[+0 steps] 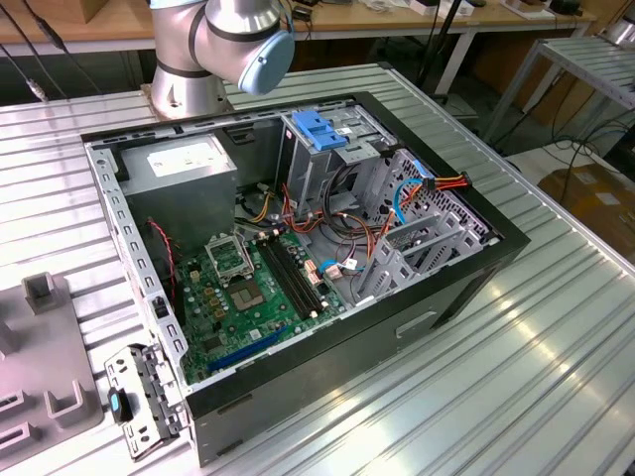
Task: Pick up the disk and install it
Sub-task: 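Pick up the disk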
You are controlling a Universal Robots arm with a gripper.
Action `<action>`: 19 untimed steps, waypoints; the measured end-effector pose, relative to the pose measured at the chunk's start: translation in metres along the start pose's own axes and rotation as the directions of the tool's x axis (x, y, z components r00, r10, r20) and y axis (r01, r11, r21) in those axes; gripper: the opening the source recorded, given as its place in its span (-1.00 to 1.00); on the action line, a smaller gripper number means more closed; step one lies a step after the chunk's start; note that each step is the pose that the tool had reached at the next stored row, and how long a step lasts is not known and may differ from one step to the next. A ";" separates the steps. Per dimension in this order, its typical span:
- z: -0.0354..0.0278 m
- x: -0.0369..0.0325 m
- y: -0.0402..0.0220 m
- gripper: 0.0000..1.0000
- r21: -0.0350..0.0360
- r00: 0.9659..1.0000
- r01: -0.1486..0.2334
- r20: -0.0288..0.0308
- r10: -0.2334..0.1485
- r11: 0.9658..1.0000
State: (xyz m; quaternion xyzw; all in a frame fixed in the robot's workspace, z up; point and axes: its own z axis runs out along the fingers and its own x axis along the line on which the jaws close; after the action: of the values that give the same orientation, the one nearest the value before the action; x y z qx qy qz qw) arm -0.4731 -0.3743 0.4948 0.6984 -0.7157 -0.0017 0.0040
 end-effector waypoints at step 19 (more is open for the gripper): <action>-0.0036 -0.0002 -0.0069 -0.25 0.000 1.000 0.000 0.000 0.000 1.000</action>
State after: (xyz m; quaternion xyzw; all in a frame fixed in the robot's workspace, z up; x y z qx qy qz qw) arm -0.4662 -0.3743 0.4983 0.6984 -0.7157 -0.0017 0.0040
